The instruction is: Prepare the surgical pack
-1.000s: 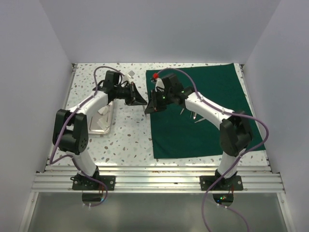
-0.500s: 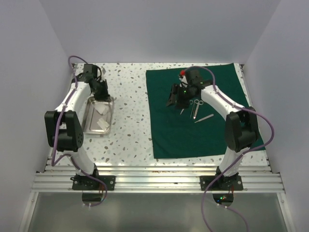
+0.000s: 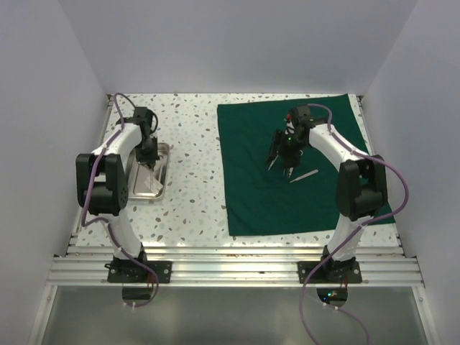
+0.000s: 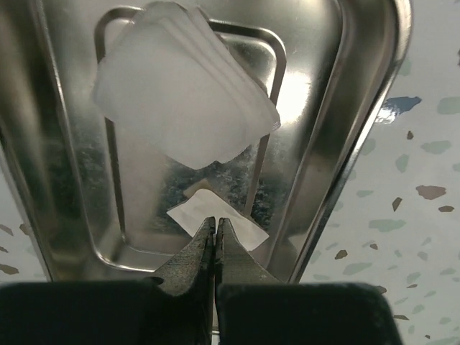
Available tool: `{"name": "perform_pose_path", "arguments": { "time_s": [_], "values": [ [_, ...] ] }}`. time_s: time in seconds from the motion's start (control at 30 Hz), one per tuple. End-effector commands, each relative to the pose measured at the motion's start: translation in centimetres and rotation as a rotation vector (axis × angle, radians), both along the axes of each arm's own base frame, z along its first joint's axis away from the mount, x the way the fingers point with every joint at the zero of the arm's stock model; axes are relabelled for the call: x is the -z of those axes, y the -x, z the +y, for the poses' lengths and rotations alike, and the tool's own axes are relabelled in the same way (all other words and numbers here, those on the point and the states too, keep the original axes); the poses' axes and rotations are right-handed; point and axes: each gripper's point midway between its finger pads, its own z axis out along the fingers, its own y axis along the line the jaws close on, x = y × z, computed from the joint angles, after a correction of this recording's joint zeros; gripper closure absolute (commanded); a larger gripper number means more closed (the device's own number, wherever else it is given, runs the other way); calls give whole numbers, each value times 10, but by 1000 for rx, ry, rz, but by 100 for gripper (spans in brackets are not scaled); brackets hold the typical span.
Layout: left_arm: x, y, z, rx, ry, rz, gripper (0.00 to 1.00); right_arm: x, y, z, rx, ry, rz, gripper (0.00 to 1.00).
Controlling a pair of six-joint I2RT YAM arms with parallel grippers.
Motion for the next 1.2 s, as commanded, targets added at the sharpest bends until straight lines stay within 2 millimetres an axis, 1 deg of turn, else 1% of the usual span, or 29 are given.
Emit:
{"name": "perform_pose_path", "arguments": {
  "time_s": [0.0, 0.03, 0.07, 0.1, 0.27, 0.4, 0.5, 0.57, 0.6, 0.63, 0.67, 0.73, 0.77, 0.8, 0.87, 0.9, 0.97, 1.03, 1.07, 1.13, 1.17],
  "values": [
    [14, 3, -5, 31, 17, 35, 100, 6, 6, -43, 125, 153, 50, 36],
    [17, 3, -4, 30, 14, 44, 100, 9, 9, -49, 145, 165, 69, 36],
    [17, 0, -4, 30, 13, 42, 99, 11, 12, -53, 160, 174, 83, 36],
    [18, -1, -4, 31, 11, 42, 97, 13, 12, -59, 179, 176, 94, 36],
    [22, -2, -4, 33, 12, 51, 89, 22, 17, -72, 230, 199, 124, 36],
    [18, -3, -4, 29, 10, 40, 67, 28, 19, -82, 259, 229, 151, 36],
    [11, -4, -5, 23, 18, 21, 62, 32, 20, -92, 302, 253, 166, 36],
    [-2, -8, -7, 15, 27, -13, 60, 32, 20, -101, 343, 289, 164, 38],
    [-13, -12, -7, 11, 31, -44, 59, 34, 21, -103, 368, 298, 169, 39],
    [-19, -14, -8, 8, 36, -60, 59, 35, 20, -107, 383, 318, 167, 39],
    [-33, -17, -11, 5, 51, -92, 58, 39, 18, -112, 400, 342, 167, 40],
    [-46, -21, -18, 10, 75, -130, 57, 44, 12, -113, 410, 352, 160, 40],
    [-51, -23, -25, 23, 104, -147, 57, 49, 11, -115, 413, 368, 169, 40],
    [-59, -25, -33, 40, 117, -173, 57, 53, 7, -117, 427, 379, 180, 41],
    [-66, -25, -47, 60, 157, -190, 58, 56, 6, -119, 447, 397, 192, 42],
    [-69, -24, -56, 78, 169, -199, 57, 56, 3, -117, 451, 382, 184, 43],
    [-72, -23, -70, 106, 196, -217, 58, 52, -11, -112, 452, 344, 140, 43],
    [-69, -21, -77, 122, 211, -210, 58, 49, -25, -109, 446, 327, 96, 45],
    [-66, -20, -79, 126, 215, -200, 58, 44, -34, -107, 438, 315, 69, 45],
    [-64, -18, -82, 132, 230, -191, 59, 40, -43, -104, 406, 308, 35, 49],
    [-63, -19, -82, 133, 233, -191, 59, 33, -51, -104, 402, 311, 8, 50]
  ]
}}
